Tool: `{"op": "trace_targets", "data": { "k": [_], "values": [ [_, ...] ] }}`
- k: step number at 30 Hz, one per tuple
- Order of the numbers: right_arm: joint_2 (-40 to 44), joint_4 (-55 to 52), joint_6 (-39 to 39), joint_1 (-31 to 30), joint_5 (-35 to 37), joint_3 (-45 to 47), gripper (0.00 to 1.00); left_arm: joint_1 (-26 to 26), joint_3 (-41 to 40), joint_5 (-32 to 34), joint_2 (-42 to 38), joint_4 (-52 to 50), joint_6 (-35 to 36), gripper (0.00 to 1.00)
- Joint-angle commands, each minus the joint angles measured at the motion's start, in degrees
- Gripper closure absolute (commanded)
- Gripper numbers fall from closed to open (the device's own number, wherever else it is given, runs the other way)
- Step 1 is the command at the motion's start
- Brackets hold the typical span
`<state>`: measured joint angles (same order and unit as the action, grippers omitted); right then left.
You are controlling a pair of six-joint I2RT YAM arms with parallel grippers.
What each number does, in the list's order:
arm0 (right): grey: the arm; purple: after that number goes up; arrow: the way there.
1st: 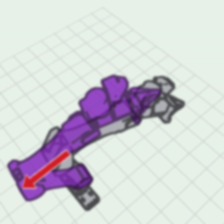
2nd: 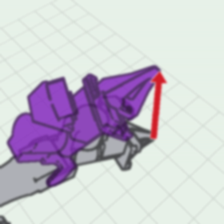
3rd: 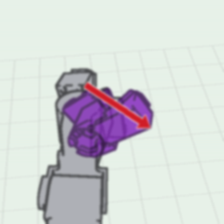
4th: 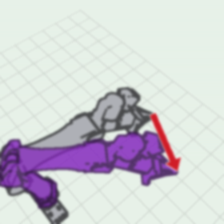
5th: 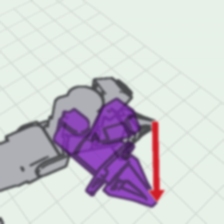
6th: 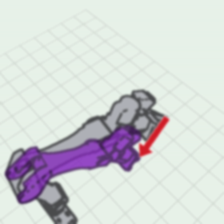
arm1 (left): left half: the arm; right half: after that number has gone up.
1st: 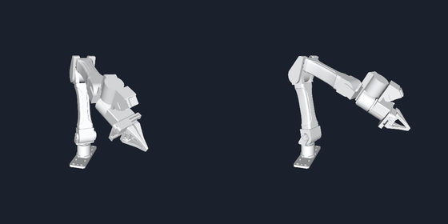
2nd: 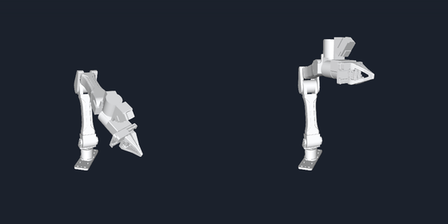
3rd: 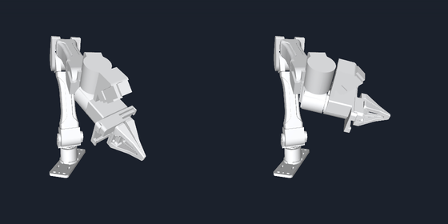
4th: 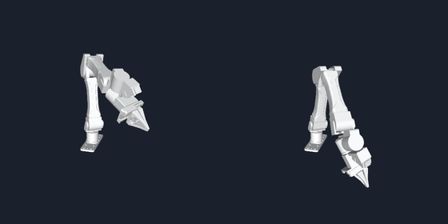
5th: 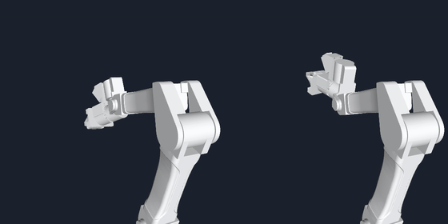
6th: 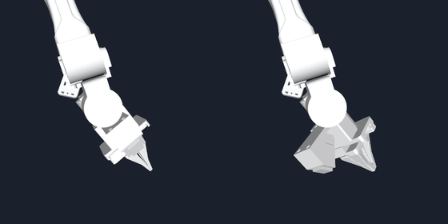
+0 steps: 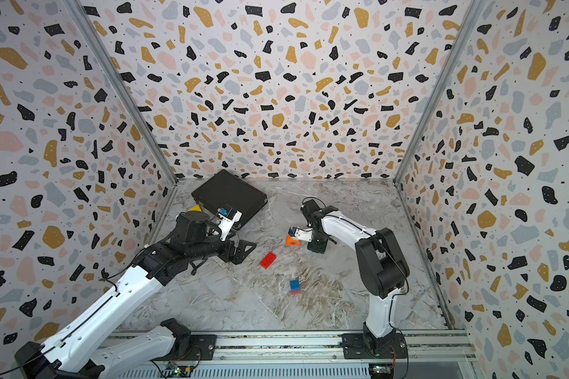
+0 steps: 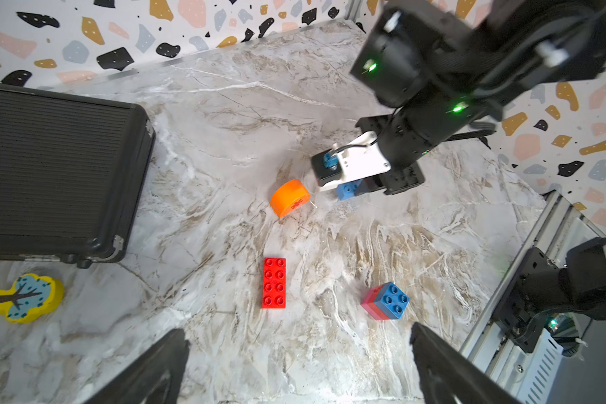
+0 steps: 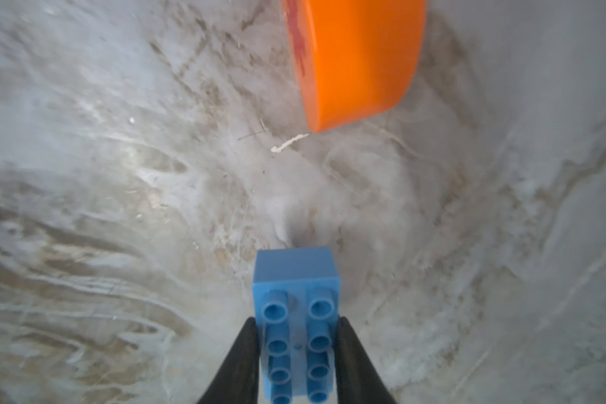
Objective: Assemble an ice cream with lego
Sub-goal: Pick up the lego brick from the center of the board.
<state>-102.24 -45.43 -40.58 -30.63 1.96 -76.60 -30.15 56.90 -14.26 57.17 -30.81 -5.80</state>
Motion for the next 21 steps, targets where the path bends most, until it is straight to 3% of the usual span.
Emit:
{"op": "trace_targets", "data": {
  "k": [1, 11, 21],
  "values": [
    [10.1, -5.3, 1.3, -1.7, -2.2, 0.3, 0.88, 0.4, 1.4, 4.3, -2.8, -1.4, -0.3, 0.00],
    [18.7, -14.6, -6.3, -11.0, -6.6, 1.8, 0.87, 0.5, 2.9, 9.9, -7.3, -7.7, -2.8, 0.00],
    [15.6, -16.2, -8.7, -19.4, -4.3, 1.7, 0.87, 1.9, -0.5, 10.3, -8.1, -8.0, -3.9, 0.00]
  ]
}}
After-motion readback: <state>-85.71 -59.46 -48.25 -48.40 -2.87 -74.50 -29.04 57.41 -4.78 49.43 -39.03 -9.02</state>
